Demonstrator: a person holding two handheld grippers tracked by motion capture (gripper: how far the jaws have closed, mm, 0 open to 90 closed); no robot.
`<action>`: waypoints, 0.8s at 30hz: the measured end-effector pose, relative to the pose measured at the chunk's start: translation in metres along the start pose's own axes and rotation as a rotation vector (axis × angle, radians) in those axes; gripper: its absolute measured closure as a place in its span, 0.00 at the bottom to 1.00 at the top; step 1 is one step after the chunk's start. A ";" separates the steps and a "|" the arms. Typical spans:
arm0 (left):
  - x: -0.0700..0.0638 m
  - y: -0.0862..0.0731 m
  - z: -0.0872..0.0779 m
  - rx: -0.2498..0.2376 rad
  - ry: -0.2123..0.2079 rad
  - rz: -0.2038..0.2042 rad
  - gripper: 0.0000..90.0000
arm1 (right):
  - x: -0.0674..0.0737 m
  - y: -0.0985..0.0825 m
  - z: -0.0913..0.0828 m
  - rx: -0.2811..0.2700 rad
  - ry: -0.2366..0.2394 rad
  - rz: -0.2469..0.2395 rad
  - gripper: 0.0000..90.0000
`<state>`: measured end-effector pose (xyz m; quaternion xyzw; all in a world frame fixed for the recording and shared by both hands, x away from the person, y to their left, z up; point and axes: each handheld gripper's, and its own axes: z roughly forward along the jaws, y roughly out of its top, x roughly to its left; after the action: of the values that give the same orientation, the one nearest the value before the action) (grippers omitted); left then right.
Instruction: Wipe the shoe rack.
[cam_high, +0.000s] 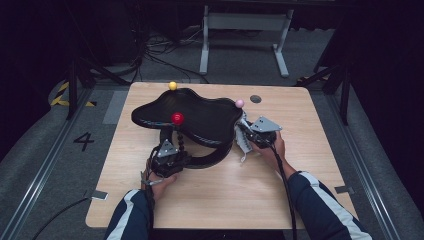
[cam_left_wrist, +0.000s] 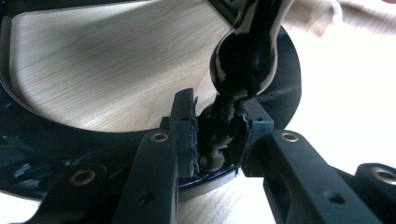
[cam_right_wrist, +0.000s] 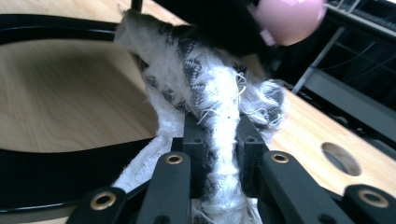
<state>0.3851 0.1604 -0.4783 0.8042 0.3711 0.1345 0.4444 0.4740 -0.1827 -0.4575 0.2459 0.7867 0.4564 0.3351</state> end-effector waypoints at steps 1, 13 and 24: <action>0.000 0.000 0.000 0.005 0.000 0.001 0.80 | 0.000 0.001 -0.001 -0.001 0.000 0.002 0.88; 0.000 0.000 0.000 0.003 0.001 0.000 0.80 | 0.017 -0.010 0.019 0.113 0.105 -0.035 0.87; -0.001 0.000 0.000 0.010 0.008 0.007 0.79 | 0.035 -0.008 0.020 0.127 0.219 -0.049 0.87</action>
<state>0.3847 0.1600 -0.4776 0.8070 0.3708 0.1372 0.4386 0.4657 -0.1511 -0.4821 0.1961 0.8517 0.4213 0.2421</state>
